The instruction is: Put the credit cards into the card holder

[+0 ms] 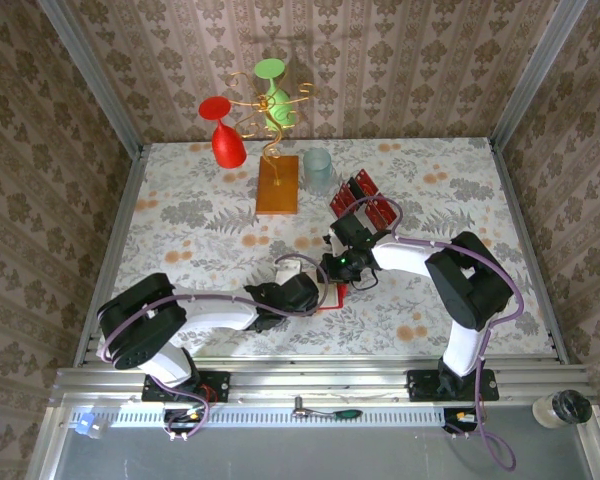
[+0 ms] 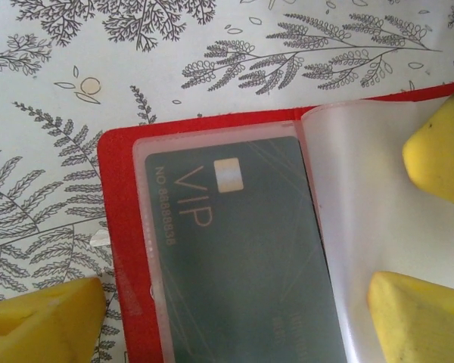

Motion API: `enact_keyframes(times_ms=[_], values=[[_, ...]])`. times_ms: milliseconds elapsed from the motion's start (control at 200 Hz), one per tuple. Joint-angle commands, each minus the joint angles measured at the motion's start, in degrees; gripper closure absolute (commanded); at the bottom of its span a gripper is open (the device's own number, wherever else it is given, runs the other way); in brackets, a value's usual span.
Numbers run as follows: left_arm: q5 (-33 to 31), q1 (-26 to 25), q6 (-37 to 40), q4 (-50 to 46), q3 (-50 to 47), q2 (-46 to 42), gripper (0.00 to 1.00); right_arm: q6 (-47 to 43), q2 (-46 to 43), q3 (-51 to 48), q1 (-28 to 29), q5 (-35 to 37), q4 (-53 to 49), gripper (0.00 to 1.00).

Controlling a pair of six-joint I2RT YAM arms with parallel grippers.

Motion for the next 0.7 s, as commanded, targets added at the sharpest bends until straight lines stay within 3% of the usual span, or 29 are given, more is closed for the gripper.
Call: enact_keyframes(times_ms=[0,235,695], values=[[-0.43,-0.46,-0.86,-0.24,-1.62,0.42,0.12,1.19,-1.75,-0.03,-0.43,-0.25,-0.54,0.75],[-1.26,-0.81,-1.72,0.64,-2.88,-0.26,0.13,3.56,-4.69,-0.78,-1.35,1.36,-0.06,0.65],[-1.53,-0.94,-1.94,1.12,-3.73,-1.07,0.12,6.24,-0.21,-1.84,-1.3,-1.02,3.49,0.64]])
